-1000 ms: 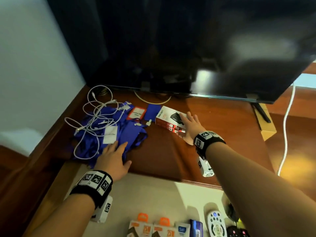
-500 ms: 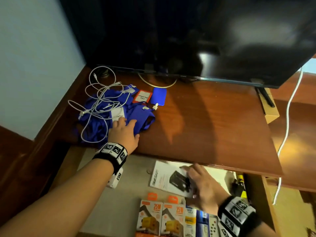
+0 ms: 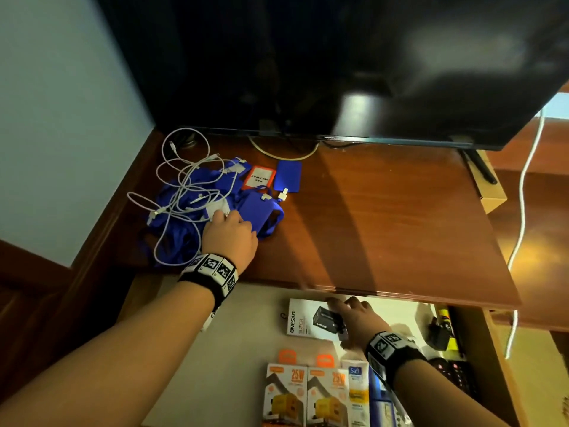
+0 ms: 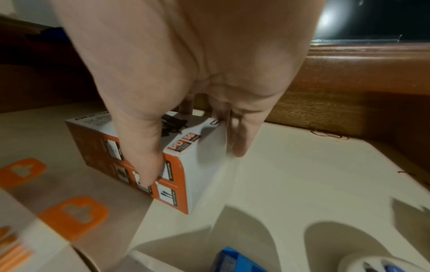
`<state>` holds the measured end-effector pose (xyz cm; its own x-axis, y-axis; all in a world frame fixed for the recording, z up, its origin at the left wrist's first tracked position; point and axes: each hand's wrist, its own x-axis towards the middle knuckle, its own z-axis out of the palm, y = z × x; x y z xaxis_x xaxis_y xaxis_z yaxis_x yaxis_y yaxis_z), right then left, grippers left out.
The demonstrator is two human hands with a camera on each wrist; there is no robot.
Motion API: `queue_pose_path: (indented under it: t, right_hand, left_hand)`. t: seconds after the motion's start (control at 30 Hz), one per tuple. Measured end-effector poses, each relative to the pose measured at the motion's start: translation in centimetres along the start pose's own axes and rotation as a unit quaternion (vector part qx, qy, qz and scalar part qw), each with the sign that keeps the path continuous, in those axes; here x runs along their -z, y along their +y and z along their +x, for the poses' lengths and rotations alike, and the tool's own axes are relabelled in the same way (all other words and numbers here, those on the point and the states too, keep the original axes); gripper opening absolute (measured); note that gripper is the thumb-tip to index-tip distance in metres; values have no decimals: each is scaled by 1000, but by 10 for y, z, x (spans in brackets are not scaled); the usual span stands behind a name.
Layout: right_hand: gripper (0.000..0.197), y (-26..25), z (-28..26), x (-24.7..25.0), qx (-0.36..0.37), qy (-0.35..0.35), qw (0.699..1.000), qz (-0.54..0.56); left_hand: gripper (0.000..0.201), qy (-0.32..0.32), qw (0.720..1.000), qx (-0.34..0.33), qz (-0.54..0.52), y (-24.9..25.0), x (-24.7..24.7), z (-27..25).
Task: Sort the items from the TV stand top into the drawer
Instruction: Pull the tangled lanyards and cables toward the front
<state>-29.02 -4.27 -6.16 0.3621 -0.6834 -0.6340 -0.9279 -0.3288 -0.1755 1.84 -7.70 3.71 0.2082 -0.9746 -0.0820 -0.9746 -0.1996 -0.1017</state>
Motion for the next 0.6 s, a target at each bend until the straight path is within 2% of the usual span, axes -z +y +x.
queue_pose_path:
  t: [0.07,0.2,0.33,0.43,0.6]
  right_hand:
    - [102,-1,-1,-1,-4,-12,1000,-2]
    - [112,-2,-3,-4,-8,-36,999,0]
    - [119,-2,-7,-4,-1,-45,999,6]
    - [124,-5,-11,-3,14,-57,998,6]
    - [127,-9,-17,-6,30,-64,997,5]
  left_hand:
    - [49,5,1000,-8,-7,-1,2,2]
    - [73,-27,999,-21,25,-1,-2,13]
    - [62,-28,999,-14,27,2,-1,18]
    - [65,-35,999,4,7,5,-1,17]
    - [99,-69,994,62,-49,13,-1,18]
